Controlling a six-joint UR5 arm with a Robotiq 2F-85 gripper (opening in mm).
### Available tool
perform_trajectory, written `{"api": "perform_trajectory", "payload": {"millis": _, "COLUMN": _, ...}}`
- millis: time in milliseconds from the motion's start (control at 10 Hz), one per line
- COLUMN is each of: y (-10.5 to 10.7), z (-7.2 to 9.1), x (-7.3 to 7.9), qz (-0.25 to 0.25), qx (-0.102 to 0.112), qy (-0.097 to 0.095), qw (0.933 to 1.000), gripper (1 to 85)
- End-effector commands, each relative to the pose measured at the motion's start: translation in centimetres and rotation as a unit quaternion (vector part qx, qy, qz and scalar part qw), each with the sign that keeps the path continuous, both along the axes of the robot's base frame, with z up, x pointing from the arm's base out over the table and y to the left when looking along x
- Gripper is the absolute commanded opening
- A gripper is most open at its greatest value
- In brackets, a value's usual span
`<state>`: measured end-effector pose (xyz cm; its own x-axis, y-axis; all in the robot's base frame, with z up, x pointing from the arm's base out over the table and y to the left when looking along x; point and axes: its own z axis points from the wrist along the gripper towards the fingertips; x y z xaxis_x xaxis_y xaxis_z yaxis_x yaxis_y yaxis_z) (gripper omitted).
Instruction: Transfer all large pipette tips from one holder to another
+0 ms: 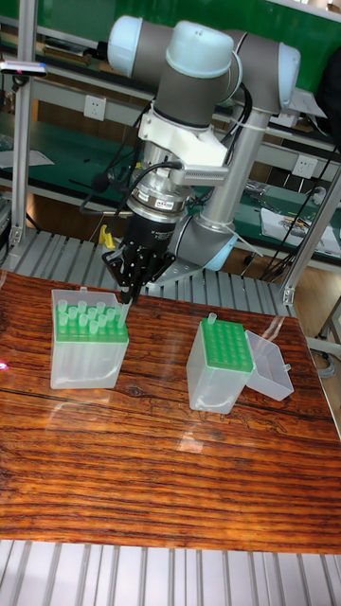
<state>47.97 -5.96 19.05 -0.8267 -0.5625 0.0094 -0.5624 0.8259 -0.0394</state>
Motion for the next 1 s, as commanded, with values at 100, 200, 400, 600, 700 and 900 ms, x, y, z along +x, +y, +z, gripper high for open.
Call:
{"api": "perform_trajectory", "payload": {"millis": 100, "y": 0.1, "z": 0.5, "x": 0.0, "qz": 0.000, "qx": 0.005, "qy": -0.002, "qw": 1.0000, "gripper": 14.0}}
{"api": "perform_trajectory", "payload": {"millis": 200, "y": 0.1, "z": 0.7, "x": -0.1, "qz": 0.000, "qx": 0.005, "qy": -0.002, "qw": 1.0000, "gripper": 14.0}}
{"api": "perform_trajectory", "payload": {"millis": 400, "y": 0.1, "z": 1.1, "x": -0.1, "qz": 0.001, "qx": 0.004, "qy": -0.001, "qw": 1.0000, "gripper": 14.0}}
{"api": "perform_trajectory", "payload": {"millis": 600, "y": 0.1, "z": 1.3, "x": -0.3, "qz": 0.001, "qx": 0.005, "qy": 0.001, "qw": 1.0000, "gripper": 14.0}}
{"api": "perform_trajectory", "payload": {"millis": 700, "y": 0.1, "z": 1.5, "x": -0.4, "qz": 0.002, "qx": 0.005, "qy": 0.002, "qw": 1.0000, "gripper": 14.0}}
{"api": "perform_trajectory", "payload": {"millis": 900, "y": 0.1, "z": 1.9, "x": -0.6, "qz": 0.002, "qx": 0.005, "qy": 0.005, "qw": 1.0000, "gripper": 14.0}}
